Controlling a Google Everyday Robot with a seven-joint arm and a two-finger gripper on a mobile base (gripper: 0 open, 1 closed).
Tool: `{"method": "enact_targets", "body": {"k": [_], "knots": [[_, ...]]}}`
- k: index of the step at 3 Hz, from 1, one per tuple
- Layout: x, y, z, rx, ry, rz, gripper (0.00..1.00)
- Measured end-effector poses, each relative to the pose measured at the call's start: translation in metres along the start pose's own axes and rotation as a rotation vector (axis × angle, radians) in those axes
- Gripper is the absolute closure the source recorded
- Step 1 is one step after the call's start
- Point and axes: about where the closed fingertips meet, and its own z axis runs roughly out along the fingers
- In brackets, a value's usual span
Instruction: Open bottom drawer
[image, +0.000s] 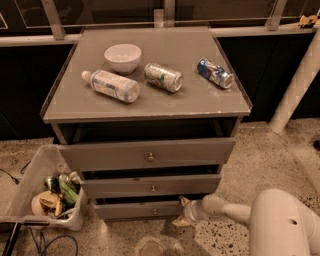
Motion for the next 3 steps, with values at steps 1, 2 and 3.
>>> {"method": "enact_targets", "body": {"k": [1, 2, 3], "knots": [[0.0000, 0.0000, 0.0000, 0.000, 0.000, 0.000, 0.64], [0.0000, 0.0001, 0.0000, 0.000, 0.000, 0.000, 0.87], [-0.0002, 0.0000, -0.0002, 0.000, 0.000, 0.000, 1.00]]}}
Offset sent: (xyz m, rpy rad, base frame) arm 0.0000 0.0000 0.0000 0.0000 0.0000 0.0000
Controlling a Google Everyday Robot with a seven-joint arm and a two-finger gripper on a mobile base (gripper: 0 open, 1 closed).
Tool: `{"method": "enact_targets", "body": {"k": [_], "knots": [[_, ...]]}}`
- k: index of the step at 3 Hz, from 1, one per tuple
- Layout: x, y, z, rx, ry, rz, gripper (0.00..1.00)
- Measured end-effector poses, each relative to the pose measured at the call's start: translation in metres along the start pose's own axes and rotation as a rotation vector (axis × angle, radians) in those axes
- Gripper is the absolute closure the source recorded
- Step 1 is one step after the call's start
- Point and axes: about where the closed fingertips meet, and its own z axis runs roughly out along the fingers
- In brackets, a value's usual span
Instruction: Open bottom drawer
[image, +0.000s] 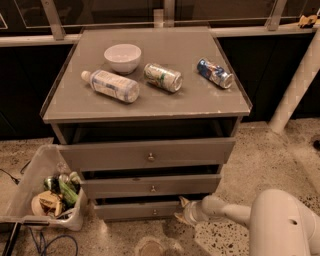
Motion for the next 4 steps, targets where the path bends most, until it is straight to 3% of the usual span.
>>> {"method": "enact_targets", "body": {"k": [1, 2, 4], "knots": [[-0.003, -0.001, -0.004, 0.000, 0.000, 0.000, 1.00], [-0.003, 0.004, -0.014, -0.010, -0.055, 0.022, 1.00], [-0.009, 0.001, -0.023, -0.010, -0.055, 0.022, 1.00]]}}
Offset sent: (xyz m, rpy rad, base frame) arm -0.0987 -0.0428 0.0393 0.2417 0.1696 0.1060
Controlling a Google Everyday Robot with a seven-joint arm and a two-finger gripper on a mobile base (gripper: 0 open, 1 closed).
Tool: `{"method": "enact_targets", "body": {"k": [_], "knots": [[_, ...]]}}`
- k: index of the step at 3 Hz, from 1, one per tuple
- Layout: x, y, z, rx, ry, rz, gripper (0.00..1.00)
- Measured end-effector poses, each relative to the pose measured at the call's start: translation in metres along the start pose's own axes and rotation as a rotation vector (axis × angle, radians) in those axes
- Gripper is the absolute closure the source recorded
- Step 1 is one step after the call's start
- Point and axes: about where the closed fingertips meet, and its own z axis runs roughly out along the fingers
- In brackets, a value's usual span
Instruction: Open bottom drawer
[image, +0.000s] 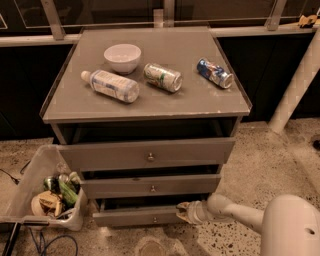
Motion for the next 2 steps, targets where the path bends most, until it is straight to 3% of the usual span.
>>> {"method": "enact_targets", "body": {"k": [1, 2], "knots": [[-0.0001, 0.0000, -0.0001, 0.000, 0.000, 0.000, 0.82], [-0.0001, 0.0000, 0.0000, 0.000, 0.000, 0.000, 0.57]]}}
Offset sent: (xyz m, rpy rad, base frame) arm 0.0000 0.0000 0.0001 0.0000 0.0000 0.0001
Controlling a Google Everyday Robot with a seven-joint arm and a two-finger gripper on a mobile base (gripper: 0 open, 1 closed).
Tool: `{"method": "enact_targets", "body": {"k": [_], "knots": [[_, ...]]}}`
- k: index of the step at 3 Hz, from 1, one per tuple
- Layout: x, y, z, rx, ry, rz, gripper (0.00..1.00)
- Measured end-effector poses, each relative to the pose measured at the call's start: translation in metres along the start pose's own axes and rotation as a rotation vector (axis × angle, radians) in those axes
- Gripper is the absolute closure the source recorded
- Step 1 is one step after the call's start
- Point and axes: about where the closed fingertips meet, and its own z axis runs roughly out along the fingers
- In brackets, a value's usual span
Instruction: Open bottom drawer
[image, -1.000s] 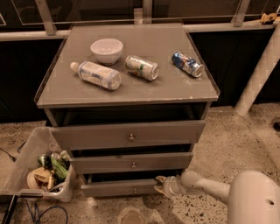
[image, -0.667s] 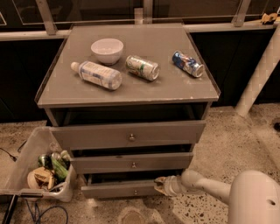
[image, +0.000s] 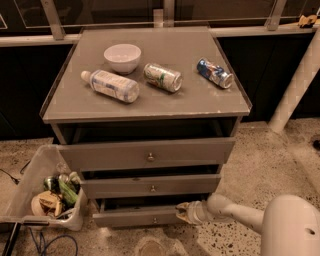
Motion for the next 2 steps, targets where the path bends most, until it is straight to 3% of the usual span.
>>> {"method": "enact_targets", "body": {"k": [2], "knots": [[0.0000, 0.0000, 0.0000, 0.000, 0.000, 0.000, 0.12]]}}
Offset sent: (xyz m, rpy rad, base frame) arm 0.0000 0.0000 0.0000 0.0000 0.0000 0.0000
